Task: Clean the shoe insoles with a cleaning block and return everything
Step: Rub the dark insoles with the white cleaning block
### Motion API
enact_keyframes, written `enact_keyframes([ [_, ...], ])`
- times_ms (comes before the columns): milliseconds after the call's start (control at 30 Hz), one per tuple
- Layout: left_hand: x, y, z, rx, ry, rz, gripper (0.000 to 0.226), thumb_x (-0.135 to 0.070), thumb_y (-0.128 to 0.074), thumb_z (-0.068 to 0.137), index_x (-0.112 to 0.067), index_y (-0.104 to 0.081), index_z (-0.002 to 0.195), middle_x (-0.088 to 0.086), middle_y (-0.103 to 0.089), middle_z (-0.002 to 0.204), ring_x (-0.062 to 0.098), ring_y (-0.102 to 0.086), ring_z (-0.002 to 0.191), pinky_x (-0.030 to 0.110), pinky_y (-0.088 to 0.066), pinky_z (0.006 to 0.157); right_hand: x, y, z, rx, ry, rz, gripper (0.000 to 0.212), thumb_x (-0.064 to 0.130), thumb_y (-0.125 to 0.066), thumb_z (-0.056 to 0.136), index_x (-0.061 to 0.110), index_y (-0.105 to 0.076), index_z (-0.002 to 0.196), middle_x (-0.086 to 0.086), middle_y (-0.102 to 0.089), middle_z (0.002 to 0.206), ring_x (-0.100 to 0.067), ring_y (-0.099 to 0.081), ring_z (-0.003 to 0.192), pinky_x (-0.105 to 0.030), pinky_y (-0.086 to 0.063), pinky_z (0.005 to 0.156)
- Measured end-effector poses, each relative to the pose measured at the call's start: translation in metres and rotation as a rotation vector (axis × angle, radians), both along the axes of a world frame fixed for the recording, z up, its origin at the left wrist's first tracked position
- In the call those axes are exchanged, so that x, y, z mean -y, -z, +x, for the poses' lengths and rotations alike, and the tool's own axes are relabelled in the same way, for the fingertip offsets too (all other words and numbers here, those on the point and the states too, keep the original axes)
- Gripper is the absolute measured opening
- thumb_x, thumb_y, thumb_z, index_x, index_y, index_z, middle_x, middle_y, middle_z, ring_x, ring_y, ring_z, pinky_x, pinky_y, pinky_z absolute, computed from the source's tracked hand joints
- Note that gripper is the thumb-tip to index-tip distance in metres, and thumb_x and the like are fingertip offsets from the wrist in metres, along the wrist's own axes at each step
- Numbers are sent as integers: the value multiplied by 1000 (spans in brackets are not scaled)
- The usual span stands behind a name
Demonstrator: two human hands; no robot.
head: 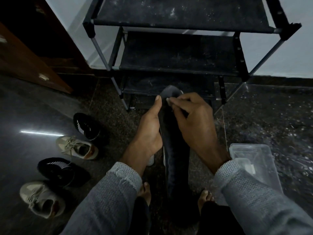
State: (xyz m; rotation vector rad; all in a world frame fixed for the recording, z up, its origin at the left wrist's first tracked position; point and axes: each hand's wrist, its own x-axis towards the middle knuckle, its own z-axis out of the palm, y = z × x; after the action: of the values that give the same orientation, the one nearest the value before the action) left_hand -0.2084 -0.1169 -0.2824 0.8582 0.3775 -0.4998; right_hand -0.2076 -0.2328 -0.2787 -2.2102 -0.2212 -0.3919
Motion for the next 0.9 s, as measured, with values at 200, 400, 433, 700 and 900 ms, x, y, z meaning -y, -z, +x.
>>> enact_keyframes([
  [200,6,0,-2,24,48,35,47,-45,-34,102,-13,-64,119,10,-71,112,21,-68,101,31,-54,85,7,-2,7,1,93,27,19,14,-62,93,8,-73,108,-4,-64,100,-11,-63,88,-13,-51,79],
  [400,-3,3,0,17,-16,28,55,-52,-34,99,-10,-65,118,13,-68,120,23,-66,110,32,-52,89,-8,-2,-8,55,-112,-86,24,6,-60,88,8,-72,109,-8,-65,103,-16,-62,92,-24,-52,82],
  [433,-3,2,0,7,-12,15,56,-53,-34,99,-10,-66,116,13,-68,118,24,-67,108,33,-52,90,-6,-1,-7,60,-109,-105,24,5,-61,88,8,-73,108,-8,-65,102,-18,-63,92,-27,-53,81],
  [700,3,0,0,3,6,-9,54,-51,-32,100,-12,-66,114,11,-70,115,22,-68,104,34,-53,91,4,0,3,-3,29,-22,19,10,-63,91,9,-73,108,-7,-64,101,-15,-63,88,-29,-55,80],
  [900,-6,2,3,4,-53,57,58,-55,-35,98,-9,-67,112,12,-70,115,23,-68,106,32,-54,84,-10,1,-13,37,-150,-90,23,6,-62,86,7,-74,105,-8,-65,99,-17,-63,89,-28,-54,79],
])
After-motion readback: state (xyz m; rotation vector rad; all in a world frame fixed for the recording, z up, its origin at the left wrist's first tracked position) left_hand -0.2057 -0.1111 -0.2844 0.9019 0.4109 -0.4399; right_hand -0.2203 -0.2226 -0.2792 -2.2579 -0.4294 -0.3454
